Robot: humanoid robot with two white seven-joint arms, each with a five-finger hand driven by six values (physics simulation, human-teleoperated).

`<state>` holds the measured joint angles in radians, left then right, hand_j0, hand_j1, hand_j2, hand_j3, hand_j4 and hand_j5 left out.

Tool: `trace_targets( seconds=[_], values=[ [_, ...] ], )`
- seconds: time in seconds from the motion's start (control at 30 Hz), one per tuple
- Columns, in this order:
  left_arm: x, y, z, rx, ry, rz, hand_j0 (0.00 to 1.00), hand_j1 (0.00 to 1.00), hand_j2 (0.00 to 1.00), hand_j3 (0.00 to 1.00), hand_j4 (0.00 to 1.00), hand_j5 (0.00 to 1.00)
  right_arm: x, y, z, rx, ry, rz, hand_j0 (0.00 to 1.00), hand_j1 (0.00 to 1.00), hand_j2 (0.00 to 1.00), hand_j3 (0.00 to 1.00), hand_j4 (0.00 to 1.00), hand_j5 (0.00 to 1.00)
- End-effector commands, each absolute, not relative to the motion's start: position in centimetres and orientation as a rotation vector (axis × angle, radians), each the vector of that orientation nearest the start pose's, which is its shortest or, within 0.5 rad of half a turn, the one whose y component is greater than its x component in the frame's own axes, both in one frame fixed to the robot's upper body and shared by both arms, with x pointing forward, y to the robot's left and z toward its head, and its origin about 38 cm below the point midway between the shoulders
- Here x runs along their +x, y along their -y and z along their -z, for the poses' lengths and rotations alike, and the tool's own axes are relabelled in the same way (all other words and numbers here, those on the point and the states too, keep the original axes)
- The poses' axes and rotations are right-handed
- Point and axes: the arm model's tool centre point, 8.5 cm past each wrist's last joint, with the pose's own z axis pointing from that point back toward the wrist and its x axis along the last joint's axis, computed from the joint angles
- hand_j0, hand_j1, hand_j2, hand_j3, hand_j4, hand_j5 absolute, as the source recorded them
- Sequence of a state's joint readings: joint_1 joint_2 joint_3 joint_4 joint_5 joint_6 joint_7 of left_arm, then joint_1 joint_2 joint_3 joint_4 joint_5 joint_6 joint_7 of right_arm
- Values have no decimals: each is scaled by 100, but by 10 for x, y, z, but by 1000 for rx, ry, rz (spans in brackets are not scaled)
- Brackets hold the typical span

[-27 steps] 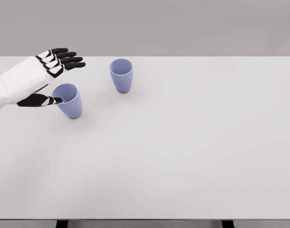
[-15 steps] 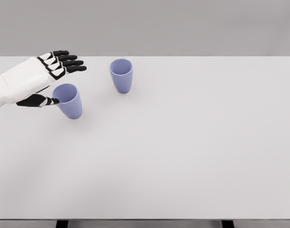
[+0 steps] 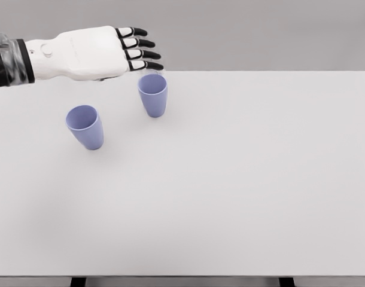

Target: Place the right cup on the left cup with left arm

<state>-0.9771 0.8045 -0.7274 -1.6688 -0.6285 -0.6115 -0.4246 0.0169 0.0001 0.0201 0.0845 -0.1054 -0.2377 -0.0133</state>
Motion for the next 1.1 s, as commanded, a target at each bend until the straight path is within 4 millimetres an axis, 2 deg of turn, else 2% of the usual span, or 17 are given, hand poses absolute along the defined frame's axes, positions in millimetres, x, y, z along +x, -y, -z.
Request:
trace_targets(
  seconds=[0.0, 0.07, 0.23, 0.27, 0.3, 0.33, 0.37, 0.4, 0.53, 0.67, 0.73, 0.77, 1.07],
  values=[
    [474, -243, -311, -962, -1698, -2752, 100, 100, 100, 100, 100, 100, -16, 275, 258, -117, 140, 79, 100, 100, 100, 100, 100, 100],
    [495, -258, -303, -1005, -1695, -2837, 100, 100, 100, 100, 100, 100, -16, 275, 258, -115, 140, 79, 100, 100, 100, 100, 100, 100],
    [513, -256, -268, -955, -1613, -2985, 100, 100, 100, 100, 100, 100, -16, 275, 258, -116, 140, 79, 100, 100, 100, 100, 100, 100],
    [521, -256, -266, -961, -1629, -3005, 100, 100, 100, 100, 100, 100, -16, 275, 258, -117, 140, 79, 100, 100, 100, 100, 100, 100],
    [530, -247, -267, -950, -1665, -3004, 100, 100, 100, 100, 100, 100, -16, 275, 258, -115, 140, 79, 100, 100, 100, 100, 100, 100],
    [532, -238, -262, -925, -1640, -3018, 100, 100, 100, 100, 100, 100, -16, 275, 258, -117, 140, 79, 100, 100, 100, 100, 100, 100],
    [533, -221, -266, -896, -1595, -3002, 100, 100, 100, 100, 100, 100, -16, 275, 258, -116, 140, 79, 100, 100, 100, 100, 100, 100],
    [533, -215, -267, -885, -1598, -2991, 100, 100, 100, 100, 100, 100, -16, 275, 258, -117, 140, 79, 100, 100, 100, 100, 100, 100],
    [538, -217, -272, -910, -1589, -2998, 100, 100, 100, 100, 100, 100, -16, 275, 258, -115, 140, 79, 100, 100, 100, 100, 100, 100],
    [543, -181, -260, -818, -1613, -3001, 100, 100, 100, 100, 100, 100, -16, 275, 258, -116, 138, 79, 100, 100, 100, 100, 100, 100],
    [542, -177, -255, -802, -1584, -3014, 100, 100, 100, 100, 100, 100, -16, 275, 258, -115, 140, 79, 100, 100, 100, 100, 100, 100],
    [541, -168, -251, -799, -1555, -3007, 100, 100, 100, 100, 100, 100, -16, 275, 258, -116, 140, 79, 100, 100, 100, 100, 100, 100],
    [542, -155, -257, -793, -1565, -2980, 100, 100, 100, 100, 100, 100, -16, 275, 258, -115, 140, 79, 100, 100, 100, 100, 100, 100]
  ],
)
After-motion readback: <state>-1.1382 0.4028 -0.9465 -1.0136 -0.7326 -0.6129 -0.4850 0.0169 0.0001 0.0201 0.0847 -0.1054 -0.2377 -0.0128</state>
